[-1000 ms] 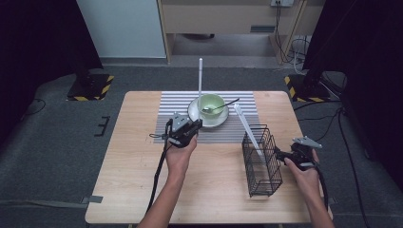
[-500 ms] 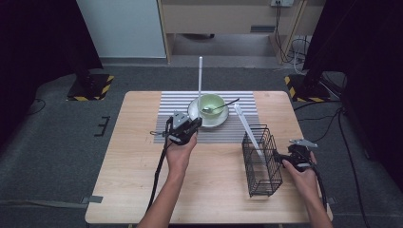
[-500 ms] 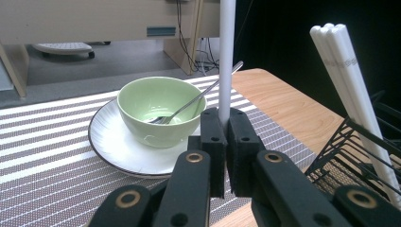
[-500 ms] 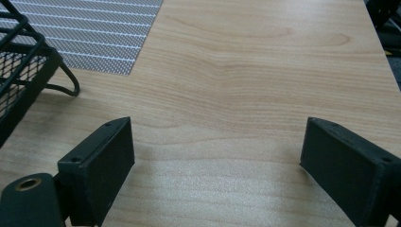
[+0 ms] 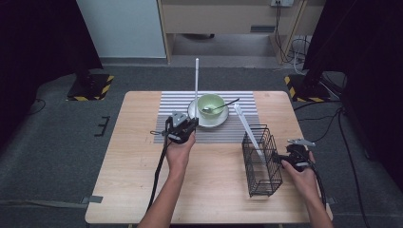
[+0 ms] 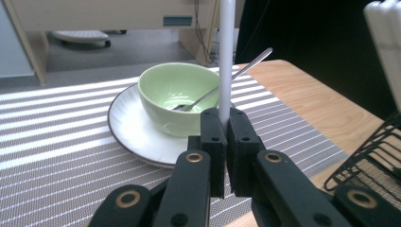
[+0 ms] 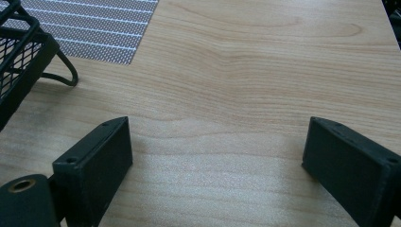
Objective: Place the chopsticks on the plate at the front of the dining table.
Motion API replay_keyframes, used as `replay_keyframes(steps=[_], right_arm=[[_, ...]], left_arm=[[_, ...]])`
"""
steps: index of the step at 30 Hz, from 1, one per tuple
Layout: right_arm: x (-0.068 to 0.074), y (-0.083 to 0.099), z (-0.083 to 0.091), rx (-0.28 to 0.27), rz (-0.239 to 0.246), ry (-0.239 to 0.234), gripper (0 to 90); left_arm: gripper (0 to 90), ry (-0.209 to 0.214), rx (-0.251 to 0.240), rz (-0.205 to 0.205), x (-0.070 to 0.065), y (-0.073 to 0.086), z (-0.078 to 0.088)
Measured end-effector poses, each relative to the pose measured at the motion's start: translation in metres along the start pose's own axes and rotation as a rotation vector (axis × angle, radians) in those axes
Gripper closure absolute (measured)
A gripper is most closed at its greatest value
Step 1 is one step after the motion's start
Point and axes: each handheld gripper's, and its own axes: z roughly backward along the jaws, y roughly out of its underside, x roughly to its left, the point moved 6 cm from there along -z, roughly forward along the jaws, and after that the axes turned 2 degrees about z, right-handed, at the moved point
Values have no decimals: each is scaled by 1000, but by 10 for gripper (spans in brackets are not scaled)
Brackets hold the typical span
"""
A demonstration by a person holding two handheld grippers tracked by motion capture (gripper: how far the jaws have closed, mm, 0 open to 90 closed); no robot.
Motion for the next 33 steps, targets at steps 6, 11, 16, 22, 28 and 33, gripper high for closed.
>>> replay_keyframes(steps=[6,11,16,22,28,33], right_arm=[[0,0,0,2,4,-3,80],[2,1,1,0,19,-16,80],[3,1,1,0,18,-16,80],[3,1,1,1,16,-15,80],[3,1,1,1,15,-14,80],[3,2,1,1,12,-12,80]], left_arm=[[865,-52,14,36,4,2,-4],[865,-105,24,55,6,3,-9],[865,-150,32,54,5,2,-14],[865,-181,34,53,5,1,-16],[864,-207,25,70,6,-1,-18],[864,-206,38,82,5,0,-23]])
